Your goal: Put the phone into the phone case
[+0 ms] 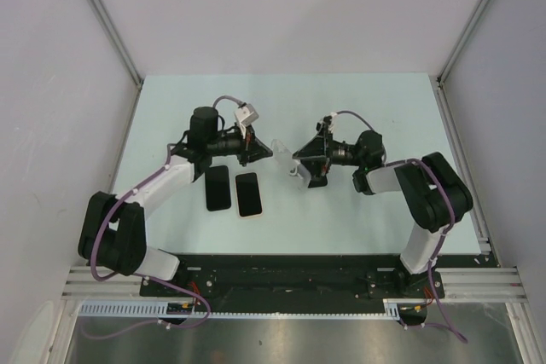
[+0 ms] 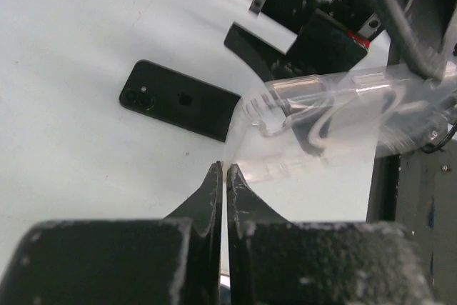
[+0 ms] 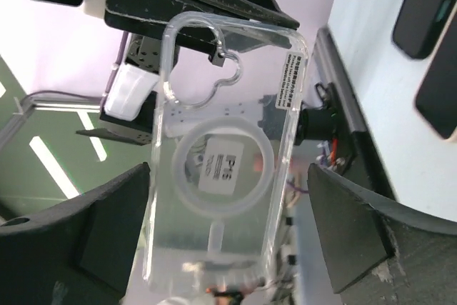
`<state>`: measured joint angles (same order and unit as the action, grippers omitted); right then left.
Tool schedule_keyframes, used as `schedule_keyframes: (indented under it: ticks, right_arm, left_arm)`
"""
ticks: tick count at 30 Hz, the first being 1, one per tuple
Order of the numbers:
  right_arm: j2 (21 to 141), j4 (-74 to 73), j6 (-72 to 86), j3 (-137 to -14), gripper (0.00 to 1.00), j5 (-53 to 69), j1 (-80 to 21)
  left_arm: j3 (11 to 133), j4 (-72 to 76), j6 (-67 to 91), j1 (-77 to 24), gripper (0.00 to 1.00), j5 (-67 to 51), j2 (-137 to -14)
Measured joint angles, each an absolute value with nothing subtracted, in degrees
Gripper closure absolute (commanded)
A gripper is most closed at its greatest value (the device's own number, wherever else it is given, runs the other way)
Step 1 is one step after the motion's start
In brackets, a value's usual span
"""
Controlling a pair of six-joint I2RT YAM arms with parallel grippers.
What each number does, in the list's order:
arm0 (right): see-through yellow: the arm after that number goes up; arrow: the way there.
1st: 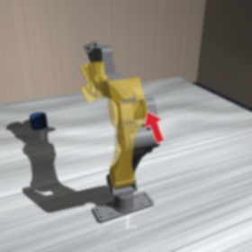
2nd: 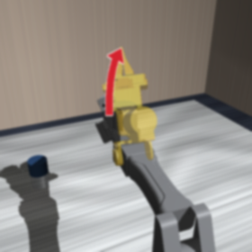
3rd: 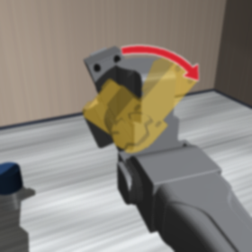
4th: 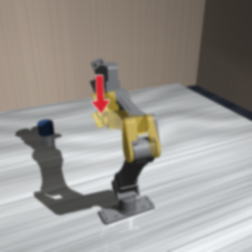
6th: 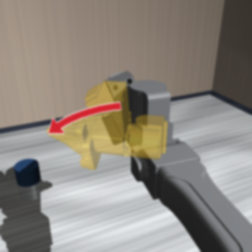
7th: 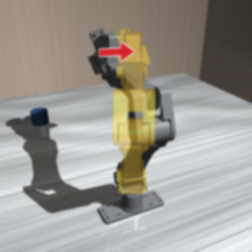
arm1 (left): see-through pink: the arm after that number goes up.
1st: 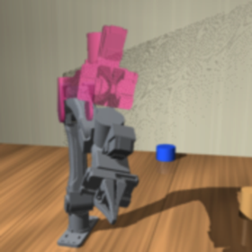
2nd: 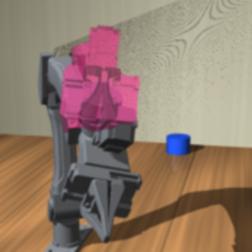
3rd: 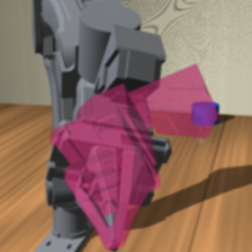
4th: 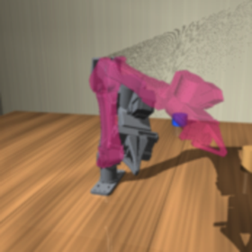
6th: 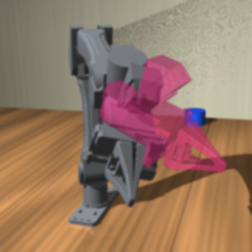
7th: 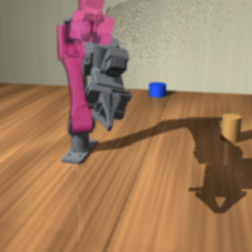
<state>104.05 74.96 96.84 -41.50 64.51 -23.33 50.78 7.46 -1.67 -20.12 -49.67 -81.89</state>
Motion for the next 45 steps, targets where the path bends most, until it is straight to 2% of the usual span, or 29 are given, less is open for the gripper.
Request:
schedule_keyframes:
  ticks: [2, 4, 6, 10, 17, 23, 27, 35, 36, 40, 45]
  right_arm:
    - [101.91, 71.99, 91.77, -40.45, 0.00, 64.31, -21.69]
    - [97.62, 62.48, 82.11, -40.14, 0.00, 62.92, -20.05]
    - [91.09, 46.78, 69.12, -40.88, 0.00, 58.54, -18.61]
    - [83.61, 24.64, 50.81, -45.17, 0.00, 50.09, -17.65]
    - [81.03, -6.48, 29.85, -52.16, 0.00, 25.52, -18.65]
    - [88.05, -14.79, 24.77, -54.72, 0.00, 14.04, -19.07]
    - [92.12, -17.72, 24.16, -54.72, 0.00, 10.90, -19.29]
    - [92.82, -18.61, 22.52, -55.22, 0.00, 6.50, -21.93]
    - [93.23, -18.57, 22.39, -55.57, 0.00, 6.39, -22.15]
    - [96.40, -17.82, 22.31, -56.93, 0.01, 6.17, -22.68]
    - [99.07, -17.12, 22.39, -58.94, 0.01, 5.34, -23.59]
  left_arm:
    - [52.47, 3.40, -3.92, -20.25, 1.00, -49.25, -81.82]
    - [53.80, -0.43, -6.02, -20.21, 1.00, -48.49, -81.73]
    - [54.35, -3.68, -7.86, -20.12, 1.00, -47.42, -81.41]
    - [54.78, -8.86, -10.68, -20.12, 1.00, -44.88, -81.54]
    - [64.07, -18.37, -15.59, -23.64, 1.00, -33.74, -89.73]
    - [66.15, -21.91, -18.63, -28.77, 1.00, -24.12, -94.30]
    - [66.87, -23.55, -20.62, -31.66, 1.00, -19.18, -97.69]
    - [68.45, -25.67, -23.77, -34.09, 1.00, -14.90, -102.65]
    - [68.79, -25.87, -24.01, -34.28, 0.98, -14.55, -103.26]
    - [69.32, -25.93, -24.10, -34.89, 0.54, -13.50, -104.55]
    - [69.41, -25.23, -23.90, -35.03, 0.44, -13.39, -104.42]
